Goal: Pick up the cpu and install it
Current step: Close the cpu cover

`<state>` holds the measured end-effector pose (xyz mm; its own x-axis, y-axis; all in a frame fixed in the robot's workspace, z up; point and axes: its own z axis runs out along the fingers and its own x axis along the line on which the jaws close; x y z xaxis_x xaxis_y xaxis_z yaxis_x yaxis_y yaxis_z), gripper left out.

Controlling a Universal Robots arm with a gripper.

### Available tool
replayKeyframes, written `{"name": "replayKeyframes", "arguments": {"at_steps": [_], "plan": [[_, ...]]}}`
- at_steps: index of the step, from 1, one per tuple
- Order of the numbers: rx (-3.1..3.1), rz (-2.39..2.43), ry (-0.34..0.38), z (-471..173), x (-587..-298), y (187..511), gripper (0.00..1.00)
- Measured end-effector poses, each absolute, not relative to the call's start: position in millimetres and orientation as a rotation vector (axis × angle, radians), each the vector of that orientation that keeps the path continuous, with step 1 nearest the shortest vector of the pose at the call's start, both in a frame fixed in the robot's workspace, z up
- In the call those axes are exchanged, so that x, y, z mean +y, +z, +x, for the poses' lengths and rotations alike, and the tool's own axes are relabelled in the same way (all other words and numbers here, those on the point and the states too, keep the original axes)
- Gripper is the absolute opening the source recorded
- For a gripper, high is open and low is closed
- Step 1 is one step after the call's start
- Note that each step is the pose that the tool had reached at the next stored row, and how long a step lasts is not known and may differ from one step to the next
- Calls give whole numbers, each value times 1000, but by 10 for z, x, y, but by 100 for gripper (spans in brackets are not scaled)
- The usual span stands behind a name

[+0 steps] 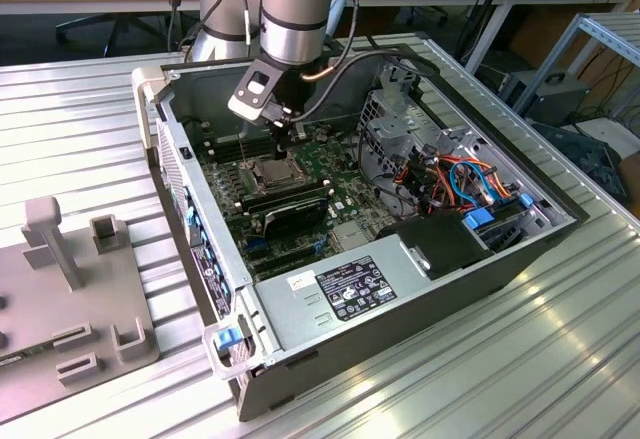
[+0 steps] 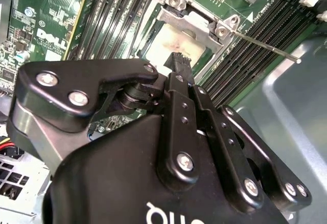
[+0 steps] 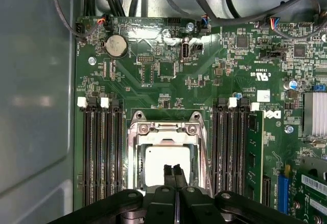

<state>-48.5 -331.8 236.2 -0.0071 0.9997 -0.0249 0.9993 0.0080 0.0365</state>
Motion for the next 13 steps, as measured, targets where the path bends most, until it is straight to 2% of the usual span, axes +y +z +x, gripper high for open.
{"name": "replayKeyframes", "arguments": {"at_steps": [10, 13], "plan": [[2199, 2183, 13, -593, -3321, 2322, 11], [2201, 2184, 10, -681, -3346, 2215, 11]]}}
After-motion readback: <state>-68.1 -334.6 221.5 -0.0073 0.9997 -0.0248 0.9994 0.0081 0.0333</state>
